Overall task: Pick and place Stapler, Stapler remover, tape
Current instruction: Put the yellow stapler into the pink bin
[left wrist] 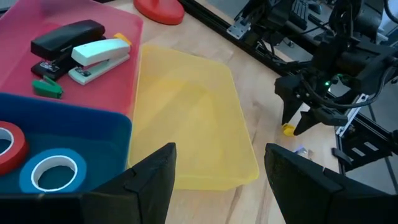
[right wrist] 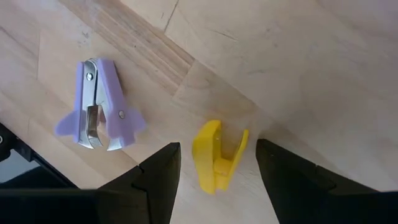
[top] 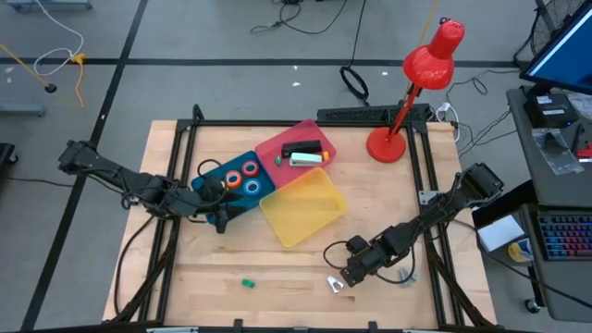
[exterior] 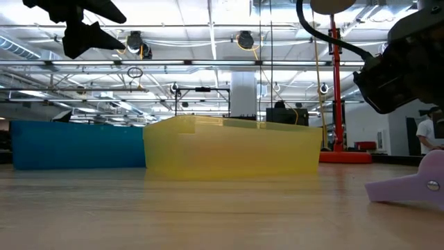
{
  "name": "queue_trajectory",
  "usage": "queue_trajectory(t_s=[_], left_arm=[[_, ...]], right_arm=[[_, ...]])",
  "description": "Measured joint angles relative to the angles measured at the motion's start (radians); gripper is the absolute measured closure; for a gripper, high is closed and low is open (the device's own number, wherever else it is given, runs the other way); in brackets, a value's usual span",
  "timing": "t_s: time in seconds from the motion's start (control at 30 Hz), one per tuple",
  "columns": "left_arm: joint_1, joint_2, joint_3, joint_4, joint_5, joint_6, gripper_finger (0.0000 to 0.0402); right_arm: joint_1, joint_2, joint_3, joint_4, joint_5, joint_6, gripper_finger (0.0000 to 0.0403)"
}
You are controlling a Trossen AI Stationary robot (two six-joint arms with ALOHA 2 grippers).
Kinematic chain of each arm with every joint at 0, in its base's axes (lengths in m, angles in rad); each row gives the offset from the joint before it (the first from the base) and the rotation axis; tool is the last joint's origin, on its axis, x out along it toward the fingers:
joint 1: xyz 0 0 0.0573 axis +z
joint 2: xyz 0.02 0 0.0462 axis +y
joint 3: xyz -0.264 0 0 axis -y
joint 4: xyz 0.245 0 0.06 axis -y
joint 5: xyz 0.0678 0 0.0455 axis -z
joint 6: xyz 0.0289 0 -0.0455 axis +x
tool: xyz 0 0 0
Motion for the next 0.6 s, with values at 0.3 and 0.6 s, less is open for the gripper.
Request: queue_trajectory(t_s=[0.3,0.6], left_arm=[[0.0,0.0,0.0,0.0,0.0,0.002,0.0158],[0.0,0.0,0.0,0.0,-0.001,0.002,0.0158]], right_arm=[[0.006,0.001,-0.001,-0.026,0.033,0.022,0.0249],[0.006,0.001,-0.002,-0.026,0.052,0.018,0.0346]])
